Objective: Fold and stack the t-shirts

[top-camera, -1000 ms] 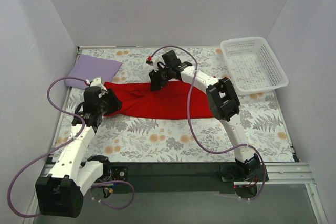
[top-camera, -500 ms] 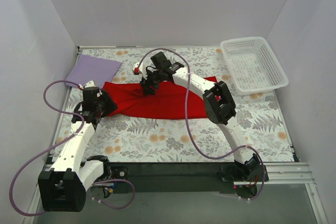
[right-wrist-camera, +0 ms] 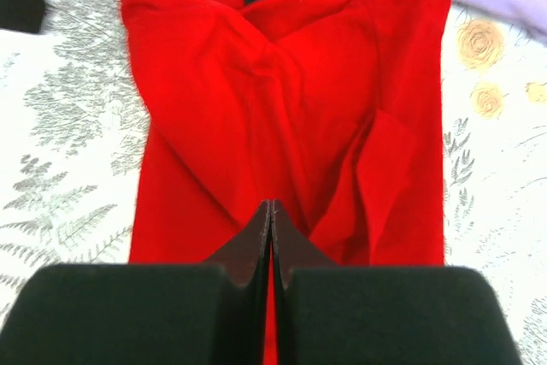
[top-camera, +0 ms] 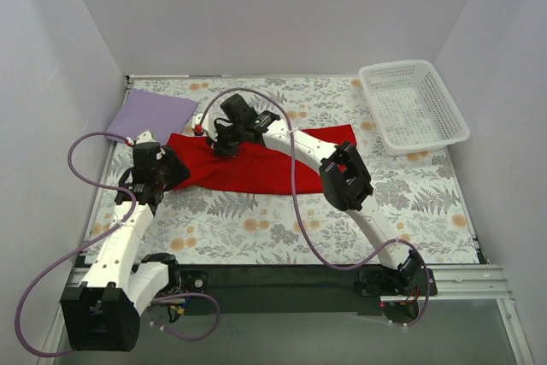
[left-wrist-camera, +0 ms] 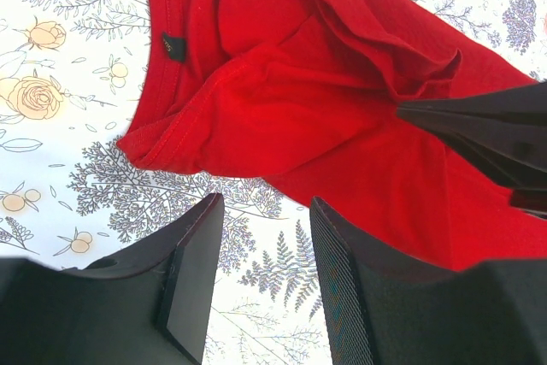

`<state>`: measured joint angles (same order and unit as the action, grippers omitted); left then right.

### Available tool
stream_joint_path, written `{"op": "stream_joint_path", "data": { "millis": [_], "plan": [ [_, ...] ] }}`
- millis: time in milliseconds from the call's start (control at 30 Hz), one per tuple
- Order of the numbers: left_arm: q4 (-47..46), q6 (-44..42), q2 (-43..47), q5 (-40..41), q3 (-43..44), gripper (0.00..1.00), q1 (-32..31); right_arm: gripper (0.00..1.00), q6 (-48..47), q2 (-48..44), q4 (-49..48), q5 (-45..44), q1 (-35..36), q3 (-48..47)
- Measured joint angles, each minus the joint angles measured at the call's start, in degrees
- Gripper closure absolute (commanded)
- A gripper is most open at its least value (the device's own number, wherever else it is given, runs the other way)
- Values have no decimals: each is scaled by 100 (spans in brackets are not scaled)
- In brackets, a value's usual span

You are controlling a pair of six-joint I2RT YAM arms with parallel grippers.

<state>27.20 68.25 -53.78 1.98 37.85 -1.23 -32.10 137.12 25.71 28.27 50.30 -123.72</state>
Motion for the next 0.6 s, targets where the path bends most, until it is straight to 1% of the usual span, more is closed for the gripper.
{"op": "stream_joint_path", "data": {
  "millis": [133,333,600],
  "plan": [
    [-2,-2,28,-2,-9,57,0,99,129,343,-20,-306,59,-203],
    [4,-4,59,-4,-76,57,0,99,251,741,-55,-953,85,-219],
    [2,-4,63,-4,-79,57,0,99,415,802,-326,-1639,55,-251]
  ]
}}
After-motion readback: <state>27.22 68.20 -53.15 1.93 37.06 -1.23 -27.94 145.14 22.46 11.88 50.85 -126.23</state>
